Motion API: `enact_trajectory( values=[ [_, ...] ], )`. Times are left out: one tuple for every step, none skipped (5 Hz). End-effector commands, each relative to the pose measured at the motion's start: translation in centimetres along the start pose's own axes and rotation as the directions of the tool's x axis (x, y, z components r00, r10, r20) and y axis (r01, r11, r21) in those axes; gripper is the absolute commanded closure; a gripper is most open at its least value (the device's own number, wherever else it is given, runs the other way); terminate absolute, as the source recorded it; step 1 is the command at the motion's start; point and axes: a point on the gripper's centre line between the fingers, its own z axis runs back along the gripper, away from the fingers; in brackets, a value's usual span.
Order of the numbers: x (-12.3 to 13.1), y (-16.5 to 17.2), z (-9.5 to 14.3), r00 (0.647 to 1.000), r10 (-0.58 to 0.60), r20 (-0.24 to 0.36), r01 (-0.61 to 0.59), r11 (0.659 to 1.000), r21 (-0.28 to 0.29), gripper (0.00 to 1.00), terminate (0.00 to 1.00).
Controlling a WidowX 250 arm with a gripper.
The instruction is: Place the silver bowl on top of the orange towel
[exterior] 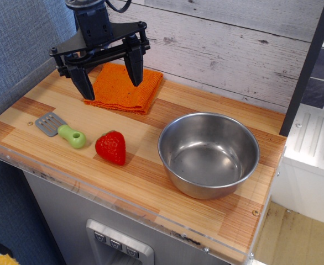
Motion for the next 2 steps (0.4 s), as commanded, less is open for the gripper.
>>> enact_trajectory(
  values=[
    [0.0, 0.0, 0.0, 1.000, 0.000, 0.000, 0.000, 1.000, 0.000, 0.00, 0.00],
    [-1.2, -0.9, -0.2, 0.983, -0.174, -0.052, 0.171, 0.983, -0.067, 0.00, 0.00]
  ],
)
